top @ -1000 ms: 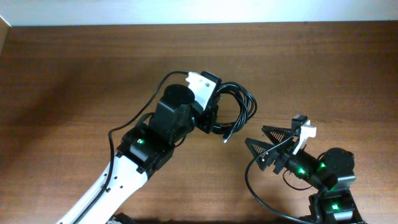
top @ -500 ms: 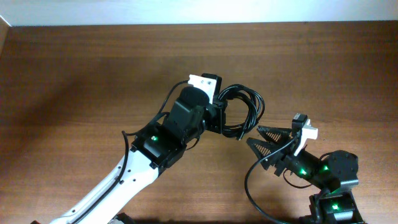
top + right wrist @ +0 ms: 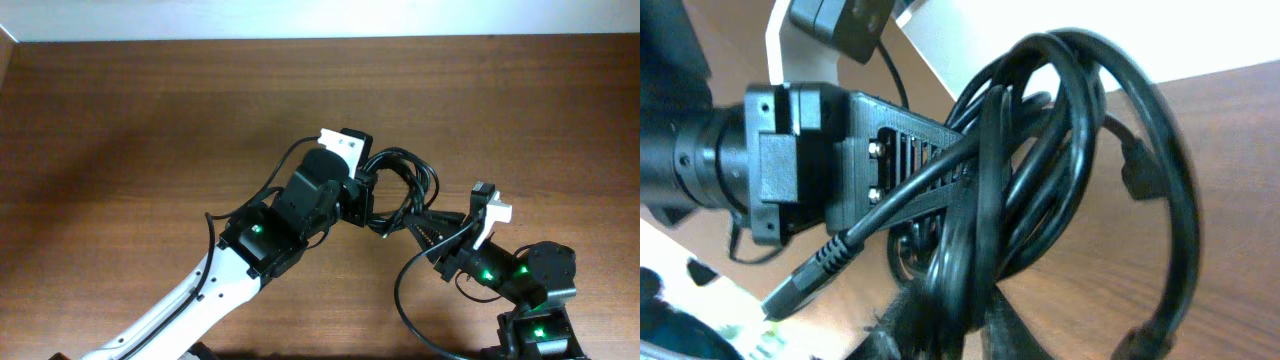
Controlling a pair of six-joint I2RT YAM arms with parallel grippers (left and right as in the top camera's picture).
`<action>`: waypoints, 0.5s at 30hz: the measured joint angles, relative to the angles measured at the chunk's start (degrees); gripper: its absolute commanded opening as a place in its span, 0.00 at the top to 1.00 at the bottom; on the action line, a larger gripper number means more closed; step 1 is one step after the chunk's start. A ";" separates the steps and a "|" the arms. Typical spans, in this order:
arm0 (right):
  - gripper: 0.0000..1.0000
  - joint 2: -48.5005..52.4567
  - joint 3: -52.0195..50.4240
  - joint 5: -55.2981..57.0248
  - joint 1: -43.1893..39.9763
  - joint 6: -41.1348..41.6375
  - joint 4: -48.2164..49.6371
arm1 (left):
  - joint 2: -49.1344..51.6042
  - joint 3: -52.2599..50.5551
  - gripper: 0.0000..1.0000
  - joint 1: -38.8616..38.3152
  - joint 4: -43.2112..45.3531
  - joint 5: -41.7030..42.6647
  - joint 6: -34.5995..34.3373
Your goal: Untangle cables
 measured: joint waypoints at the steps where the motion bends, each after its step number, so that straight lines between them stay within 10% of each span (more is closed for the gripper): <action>1: 0.96 0.00 0.00 -0.02 0.00 0.24 0.02 | 0.00 0.00 1.00 0.00 0.02 -0.35 -0.02; 8: 0.96 0.61 0.04 0.07 0.00 0.15 -0.63 | 0.00 0.00 1.00 0.00 -0.09 -1.46 -1.99; 15: 0.96 1.14 0.17 1.77 -0.02 1.05 1.09 | 0.00 -0.33 1.00 -1.14 -4.63 -7.08 -27.91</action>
